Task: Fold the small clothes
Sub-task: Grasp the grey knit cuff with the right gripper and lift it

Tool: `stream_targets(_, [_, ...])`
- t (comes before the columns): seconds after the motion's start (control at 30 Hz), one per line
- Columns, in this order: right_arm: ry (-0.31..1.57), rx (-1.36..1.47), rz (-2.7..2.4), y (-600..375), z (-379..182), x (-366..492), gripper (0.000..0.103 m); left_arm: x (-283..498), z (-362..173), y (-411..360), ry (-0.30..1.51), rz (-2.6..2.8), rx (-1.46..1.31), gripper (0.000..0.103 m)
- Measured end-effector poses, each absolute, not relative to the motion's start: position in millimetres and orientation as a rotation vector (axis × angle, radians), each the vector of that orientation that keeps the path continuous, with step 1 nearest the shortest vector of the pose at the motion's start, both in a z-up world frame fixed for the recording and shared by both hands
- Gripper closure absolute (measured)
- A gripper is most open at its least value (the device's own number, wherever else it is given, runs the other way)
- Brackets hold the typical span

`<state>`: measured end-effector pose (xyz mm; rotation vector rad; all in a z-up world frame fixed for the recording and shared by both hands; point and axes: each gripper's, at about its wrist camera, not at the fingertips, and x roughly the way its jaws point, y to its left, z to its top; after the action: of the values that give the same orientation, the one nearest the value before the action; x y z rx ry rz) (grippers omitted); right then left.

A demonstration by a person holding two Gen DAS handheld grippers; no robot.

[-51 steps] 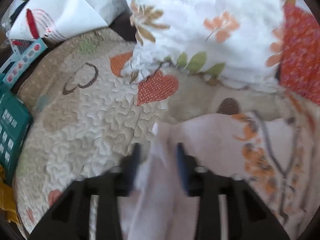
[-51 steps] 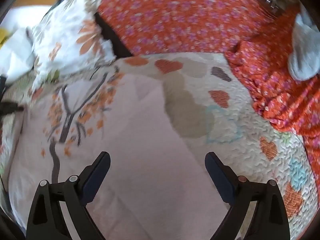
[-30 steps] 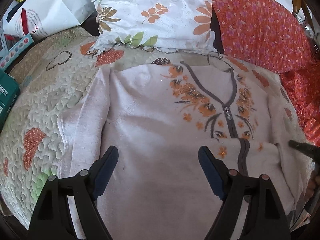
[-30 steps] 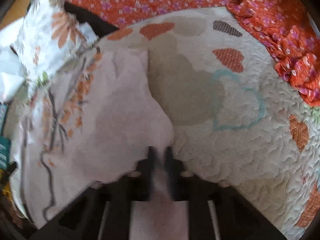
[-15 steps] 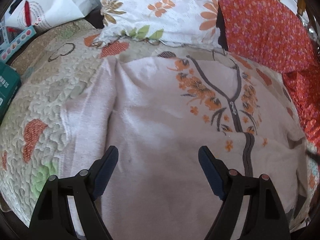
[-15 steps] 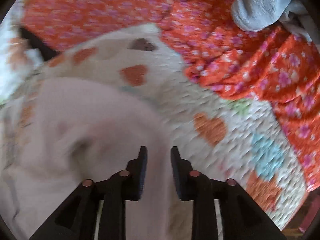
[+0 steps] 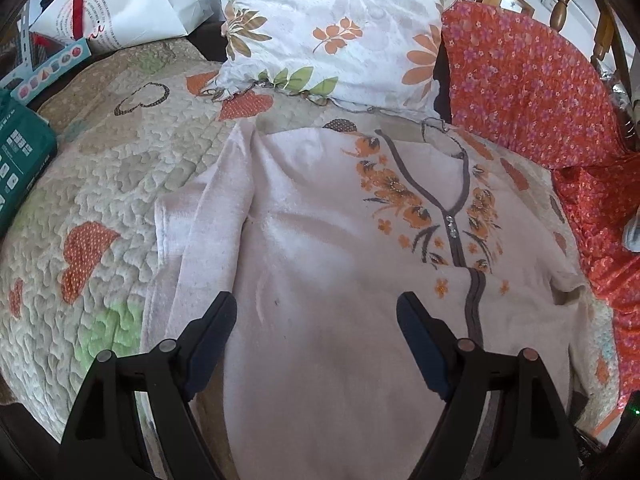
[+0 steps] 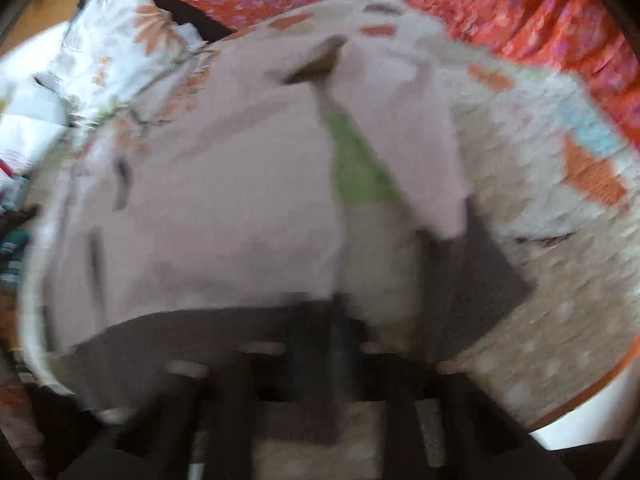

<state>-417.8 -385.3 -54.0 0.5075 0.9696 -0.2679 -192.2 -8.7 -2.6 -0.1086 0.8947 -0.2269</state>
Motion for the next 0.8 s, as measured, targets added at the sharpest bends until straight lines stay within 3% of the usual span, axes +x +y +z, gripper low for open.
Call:
stream_targets(0.2, [1.086, 0.539, -0.243, -366.0, -57.8, -462.2, 0.098, -196.4, 1.2, -8.9, 0.897, -0.244, -0.114, 0.022])
stream_targets(0.33, [0.988, 0.527, -0.297, -392.3, -24.8, -472.4, 0.095, -196.7, 0.6, -8.0, 0.926, -0.258, -0.158, 0.022])
stream_targets(0.4, [0.962, 0.467, -0.419, -412.4, -11.9, -468.3, 0.065, -193.6, -0.1, -7.2, 0.949, -0.267, -0.166, 0.022])
stream_targets(0.43, [0.962, 0.442, -0.448, -419.1, -11.5, -461.6, 0.040, -192.3, -0.9, -7.0, 0.956, -0.268, -0.167, 0.022])
stream_targets(0.53, [1.005, 0.418, -0.479, -434.8, -24.7, -435.1, 0.037, -189.5, -2.6, -7.8, 0.965, -0.262, -0.159, 0.022])
stream_targets(0.6, [1.009, 0.403, -0.452, -441.0, -31.4, -427.8, 0.042, -187.5, -4.0, -8.0, 0.964, -0.256, -0.151, 0.022])
stream_targets(0.67, [1.087, 0.357, -0.411, -447.0, -39.3, -408.5, 0.098, -185.2, -6.5, -8.2, 0.969, -0.249, -0.148, 0.022])
stream_targets(0.8, [1.028, 0.024, -0.602, -465.5, 13.8, -393.7, 0.099, -179.9, -8.9, -5.9, 0.978, -0.249, -0.165, 0.022])
